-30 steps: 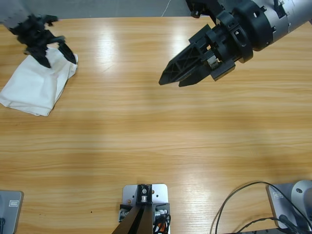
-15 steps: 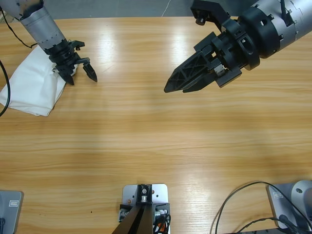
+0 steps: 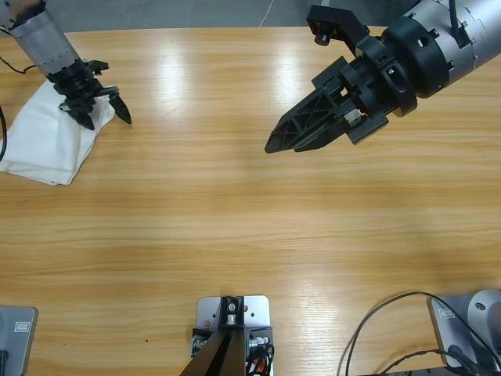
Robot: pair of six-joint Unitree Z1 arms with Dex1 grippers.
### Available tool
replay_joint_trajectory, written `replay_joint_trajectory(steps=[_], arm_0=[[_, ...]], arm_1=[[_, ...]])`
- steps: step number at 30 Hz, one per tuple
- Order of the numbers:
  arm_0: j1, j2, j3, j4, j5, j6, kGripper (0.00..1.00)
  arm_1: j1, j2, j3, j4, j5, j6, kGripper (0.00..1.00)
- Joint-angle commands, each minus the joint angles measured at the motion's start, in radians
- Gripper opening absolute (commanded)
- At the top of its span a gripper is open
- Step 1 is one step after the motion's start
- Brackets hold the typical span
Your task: Fold clothes
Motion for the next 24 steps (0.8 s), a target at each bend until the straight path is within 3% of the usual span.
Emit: replay_joint_trajectory(steps=[1,15,24], arm_0=[[0.052,0.058,0.005,0.017,0.042,-0.002,0.959],[0.243,0.026,-0.038,0.039,0.059,-0.003,0.959],[0.306,0.033,-0.118,0.083,0.066,-0.009,0.959]], arm_1=[[-0.008,0.001,0.027,-0.008,0.02,-0.009,1.0],[-0.009,-0.03,0.052,-0.005,0.037,-0.01,0.998],[-0.015,-0.053,0.069,-0.002,0.05,-0.013,0.996]])
